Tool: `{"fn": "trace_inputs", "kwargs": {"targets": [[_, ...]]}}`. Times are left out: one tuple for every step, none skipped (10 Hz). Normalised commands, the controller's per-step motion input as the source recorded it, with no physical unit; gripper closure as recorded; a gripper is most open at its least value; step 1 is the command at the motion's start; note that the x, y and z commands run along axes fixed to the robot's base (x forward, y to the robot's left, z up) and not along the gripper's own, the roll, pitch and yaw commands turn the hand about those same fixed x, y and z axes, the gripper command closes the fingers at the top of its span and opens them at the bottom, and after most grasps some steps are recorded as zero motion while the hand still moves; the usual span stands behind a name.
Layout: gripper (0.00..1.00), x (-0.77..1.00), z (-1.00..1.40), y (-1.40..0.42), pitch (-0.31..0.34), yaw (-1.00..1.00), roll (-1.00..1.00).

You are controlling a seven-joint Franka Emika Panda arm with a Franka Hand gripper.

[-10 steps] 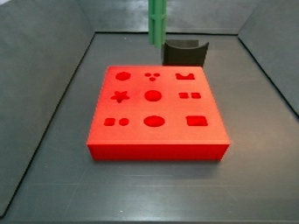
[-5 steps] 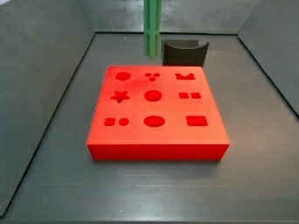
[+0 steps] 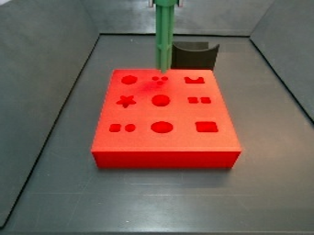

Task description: Insert the 3 prong object.

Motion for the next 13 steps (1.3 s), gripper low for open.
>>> {"fn": "trace_inputs", "kwargs": {"targets": [[1.0,-0.17,-0.3,0.0,-0.069,-0.03,0.03],[1.0,0.04,-0.24,-0.05,-0.073,-0.01,0.01],[1.0,0.03,-0.26,0.0,-0.026,-0.03,0.05],[1.0,0.0,-0.21,0.0,0.0,-0.03,0.04],[1.0,0.24,-0.19,0.0,0.0,-0.02,0.03],[1.0,0.09,-0.22,0.0,0.0,-0.05,0.08],[1.0,0.05,-0.24,0.0,0.0,-0.07,0.09],[1.0,0.0,-0.28,0.0,0.0,-0.12,0.14],[1.0,0.0,-0.31,-0.02,0.0,-0.13,0.16],[1.0,0.0,-0.29,-0.07,0.019,-0.1,0.26],[1.0,0.0,-0.22,-0.14,0.027,-0.11,0.33],[1.0,0.0,-0.23,-0.19,0.043,-0.08,0.34],[1.0,0.01,-0.33,-0.11,0.02,-0.07,0.2]]}}
